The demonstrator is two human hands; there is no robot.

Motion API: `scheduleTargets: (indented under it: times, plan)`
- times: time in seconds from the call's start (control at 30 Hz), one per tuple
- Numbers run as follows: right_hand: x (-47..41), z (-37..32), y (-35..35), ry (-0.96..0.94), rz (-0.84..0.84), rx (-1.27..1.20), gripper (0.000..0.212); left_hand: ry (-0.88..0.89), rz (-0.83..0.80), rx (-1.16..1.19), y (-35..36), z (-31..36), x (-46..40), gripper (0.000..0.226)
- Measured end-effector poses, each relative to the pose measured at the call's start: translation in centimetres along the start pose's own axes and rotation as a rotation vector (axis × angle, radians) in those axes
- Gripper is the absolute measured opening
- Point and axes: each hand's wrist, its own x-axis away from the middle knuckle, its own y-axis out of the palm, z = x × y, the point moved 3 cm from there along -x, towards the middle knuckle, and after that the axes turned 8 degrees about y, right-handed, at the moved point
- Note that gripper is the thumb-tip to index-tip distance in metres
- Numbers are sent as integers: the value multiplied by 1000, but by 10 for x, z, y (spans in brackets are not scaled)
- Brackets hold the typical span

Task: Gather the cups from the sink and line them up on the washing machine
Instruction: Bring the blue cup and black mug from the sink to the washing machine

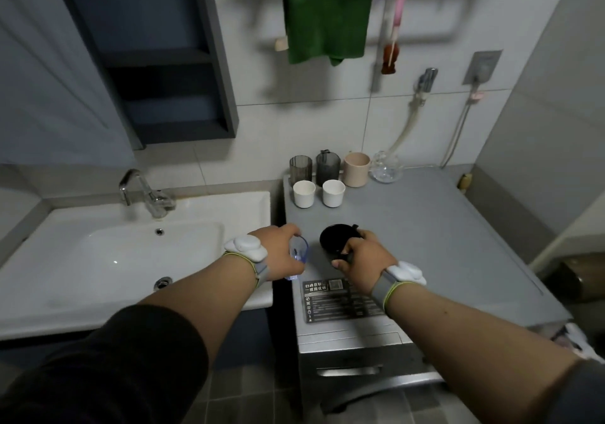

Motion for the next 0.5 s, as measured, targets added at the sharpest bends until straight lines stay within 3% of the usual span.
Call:
scheduleTargets:
  times: [0.2,0.5]
  plan:
    - [-3,36,11,71,39,16,27,34,10,20,19,12,-31,94]
    - [-24,75,8,78,46,-15,25,80,-46,-24,41,38,-76,87]
